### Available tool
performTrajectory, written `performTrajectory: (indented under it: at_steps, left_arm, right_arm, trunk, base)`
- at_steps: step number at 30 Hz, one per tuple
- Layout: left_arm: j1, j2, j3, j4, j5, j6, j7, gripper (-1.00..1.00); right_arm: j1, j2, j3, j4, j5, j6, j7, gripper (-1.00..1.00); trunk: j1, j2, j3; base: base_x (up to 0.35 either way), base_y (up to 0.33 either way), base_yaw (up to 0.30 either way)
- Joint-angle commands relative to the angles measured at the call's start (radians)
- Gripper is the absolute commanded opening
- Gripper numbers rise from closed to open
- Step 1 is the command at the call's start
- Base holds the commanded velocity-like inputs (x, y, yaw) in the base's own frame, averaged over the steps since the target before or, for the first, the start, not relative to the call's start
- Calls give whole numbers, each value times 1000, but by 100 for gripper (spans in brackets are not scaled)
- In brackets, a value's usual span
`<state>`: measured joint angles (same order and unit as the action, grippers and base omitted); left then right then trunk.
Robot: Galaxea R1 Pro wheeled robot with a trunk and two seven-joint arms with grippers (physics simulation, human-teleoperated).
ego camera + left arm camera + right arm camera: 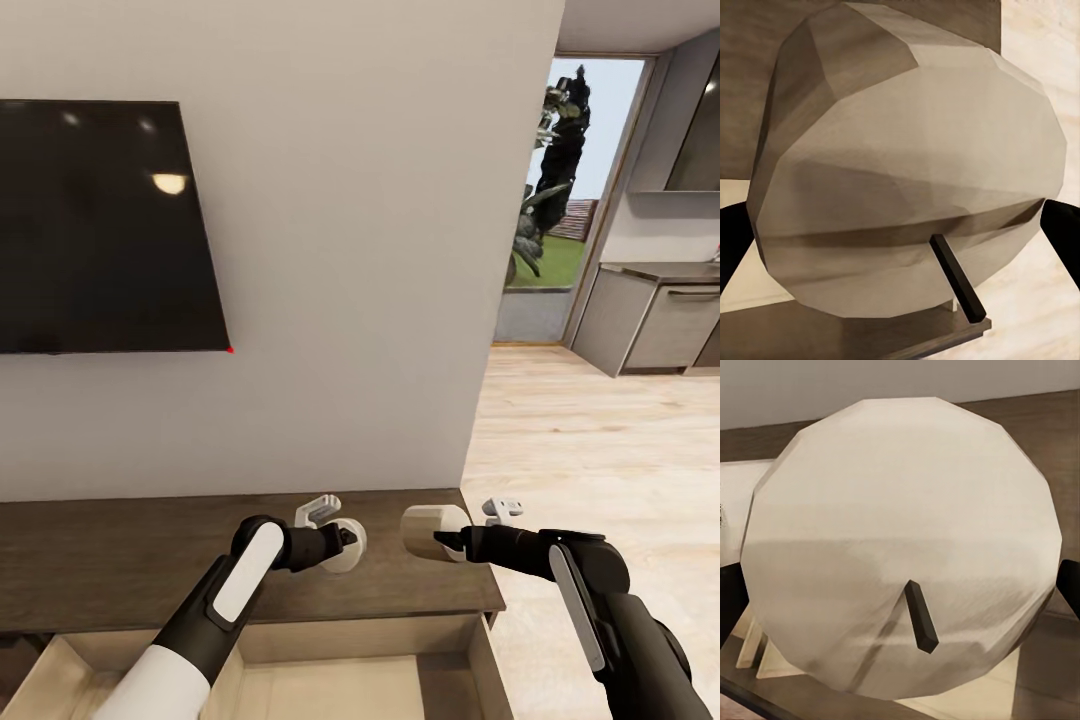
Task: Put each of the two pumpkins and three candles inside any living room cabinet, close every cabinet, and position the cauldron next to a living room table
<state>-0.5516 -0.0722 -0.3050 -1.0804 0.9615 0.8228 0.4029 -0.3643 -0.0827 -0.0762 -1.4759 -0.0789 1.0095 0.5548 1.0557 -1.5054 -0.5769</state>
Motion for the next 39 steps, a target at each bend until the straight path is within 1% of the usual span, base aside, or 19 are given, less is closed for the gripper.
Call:
performTrajectory:
  at_steps: [1, 39]
  left_arm:
    - [-1, 0, -1, -1, 11, 1, 10, -100]
    - [-1, 2, 0, -1, 11, 1, 10, -100]
  right_arm:
    - [-1, 0, -1, -1, -9, 8, -2, -100]
    - [-1, 1, 7, -6, -10, 8, -1, -100]
  trunk:
    - [4, -8, -4]
    - [149, -274, -123]
  base:
    - [0, 0, 0]
    - [0, 0, 0]
